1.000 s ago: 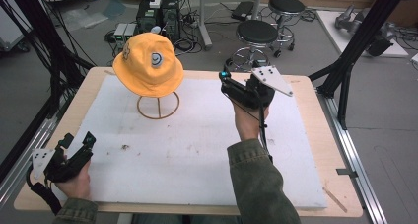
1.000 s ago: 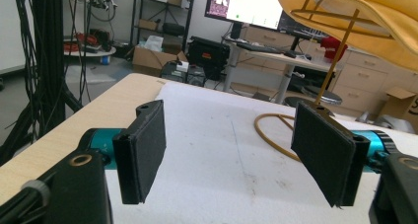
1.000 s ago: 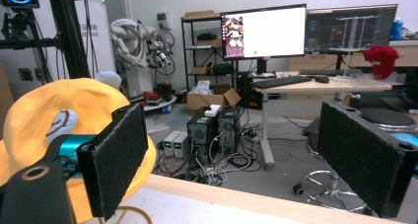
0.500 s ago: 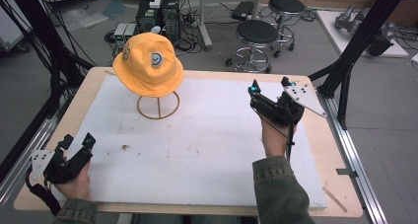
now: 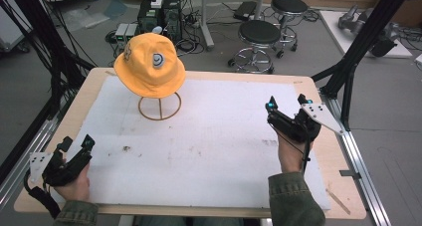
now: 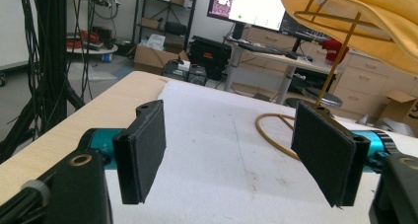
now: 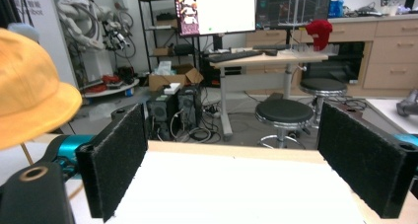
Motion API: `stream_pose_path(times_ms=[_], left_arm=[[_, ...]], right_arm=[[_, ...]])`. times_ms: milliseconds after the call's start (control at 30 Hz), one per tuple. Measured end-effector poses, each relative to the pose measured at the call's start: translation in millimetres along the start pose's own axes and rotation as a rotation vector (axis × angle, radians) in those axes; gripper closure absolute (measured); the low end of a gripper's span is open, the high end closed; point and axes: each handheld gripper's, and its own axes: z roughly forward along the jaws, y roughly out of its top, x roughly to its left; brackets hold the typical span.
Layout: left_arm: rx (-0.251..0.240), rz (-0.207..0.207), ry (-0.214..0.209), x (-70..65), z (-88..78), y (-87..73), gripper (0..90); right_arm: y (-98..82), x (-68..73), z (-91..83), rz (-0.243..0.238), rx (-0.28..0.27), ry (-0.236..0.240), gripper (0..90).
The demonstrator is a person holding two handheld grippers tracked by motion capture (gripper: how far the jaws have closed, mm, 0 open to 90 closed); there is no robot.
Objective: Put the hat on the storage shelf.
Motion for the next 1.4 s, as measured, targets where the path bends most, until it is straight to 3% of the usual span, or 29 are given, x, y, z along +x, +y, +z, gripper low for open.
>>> stream_pose_path(times_ms=[433,667,900,1100,1400], left_arm=[[0.008,-0.011,-0.029,-8.0,6.5,-1.5,29.2],[0.010,-0.012,-0.033,-10.0,10.0,-2.4,29.2],[0.013,-0.015,-0.028,-9.5,9.1,-2.5,29.2],[0.012,-0.019,-0.025,-8.6,8.0,-2.4,29.2],[0.022,-0.020,-0.028,-9.8,7.5,-3.7,29.2]], right_arm=[[-28.0,-26.0,-23.5,0.032,0.029,-0.058,11.1],[-55.7,-39.2,-31.7,0.039,0.060,-0.092,11.1],[-82.9,-48.4,-34.3,0.087,0.092,-0.113,11.1],[-92.6,-52.9,-37.5,0.106,0.096,-0.131,11.1],[-96.2,-51.3,-36.9,0.090,0.094,-0.124,11.1]])
